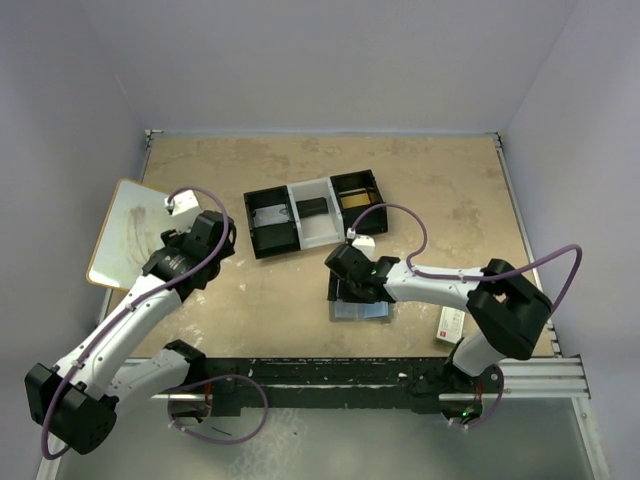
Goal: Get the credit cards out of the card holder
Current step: Place the credit card in the storage box.
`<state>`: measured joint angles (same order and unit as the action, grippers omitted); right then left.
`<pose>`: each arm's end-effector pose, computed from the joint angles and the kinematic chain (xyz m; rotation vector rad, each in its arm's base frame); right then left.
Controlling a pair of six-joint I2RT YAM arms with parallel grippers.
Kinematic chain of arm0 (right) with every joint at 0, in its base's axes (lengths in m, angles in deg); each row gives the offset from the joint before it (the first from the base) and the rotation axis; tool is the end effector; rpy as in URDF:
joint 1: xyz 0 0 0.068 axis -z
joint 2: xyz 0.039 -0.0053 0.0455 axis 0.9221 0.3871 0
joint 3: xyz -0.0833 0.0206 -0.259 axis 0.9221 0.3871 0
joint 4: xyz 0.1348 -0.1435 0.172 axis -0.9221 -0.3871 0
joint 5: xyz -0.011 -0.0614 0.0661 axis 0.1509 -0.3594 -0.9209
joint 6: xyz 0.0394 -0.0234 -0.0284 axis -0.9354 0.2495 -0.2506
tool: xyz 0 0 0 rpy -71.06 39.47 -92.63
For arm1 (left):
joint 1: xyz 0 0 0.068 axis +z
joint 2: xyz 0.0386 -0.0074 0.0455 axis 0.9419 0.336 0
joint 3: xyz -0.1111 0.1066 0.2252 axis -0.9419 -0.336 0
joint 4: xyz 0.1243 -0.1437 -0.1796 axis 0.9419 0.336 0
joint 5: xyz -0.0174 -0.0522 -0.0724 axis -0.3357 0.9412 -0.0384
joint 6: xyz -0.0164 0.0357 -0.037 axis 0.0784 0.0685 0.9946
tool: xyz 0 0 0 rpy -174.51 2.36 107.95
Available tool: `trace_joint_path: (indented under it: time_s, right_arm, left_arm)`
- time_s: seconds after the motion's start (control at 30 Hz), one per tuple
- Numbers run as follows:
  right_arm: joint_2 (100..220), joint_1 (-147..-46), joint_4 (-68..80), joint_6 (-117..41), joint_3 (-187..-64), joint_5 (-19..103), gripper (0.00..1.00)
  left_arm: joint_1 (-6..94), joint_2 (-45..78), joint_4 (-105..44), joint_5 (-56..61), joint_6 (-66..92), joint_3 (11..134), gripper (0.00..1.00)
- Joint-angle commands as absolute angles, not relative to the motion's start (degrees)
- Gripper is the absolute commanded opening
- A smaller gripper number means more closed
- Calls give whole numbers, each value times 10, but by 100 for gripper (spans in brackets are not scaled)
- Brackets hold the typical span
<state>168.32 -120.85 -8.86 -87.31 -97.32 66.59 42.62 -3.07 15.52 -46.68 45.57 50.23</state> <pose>0.1858 0.2350 0.1685 0.1703 2.5465 0.4065 0.1746 -0.0655 0.2884 -0.5985 2.1098 0.1984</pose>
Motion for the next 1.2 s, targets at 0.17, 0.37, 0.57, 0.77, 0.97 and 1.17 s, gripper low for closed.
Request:
trace_joint_path:
  time_s: [0.17,0.37,0.57,0.77,0.97,1.17]
  right_arm:
    - [1688,-1207,-47,-878,-933,622,55]
    - [1662,-1172,51,-870,-882,539,49]
    - [1645,-1159,38,-834,-895,565,65]
    - [1649,-1205,-66,-850,-973,653,71]
    - [1662,-1217,-132,-860,-1014,708,73]
    - [1705,-1225,-130,-861,-1025,705,74]
  left_arm:
    - [429,-27,132,-451,444,508,69]
    - [429,-30,111,-411,430,500,68]
    - [429,-29,100,-385,423,495,67]
    - [428,-32,106,-393,426,498,66]
    - [428,-44,104,-396,428,494,66]
    - [428,-31,105,-397,424,498,66]
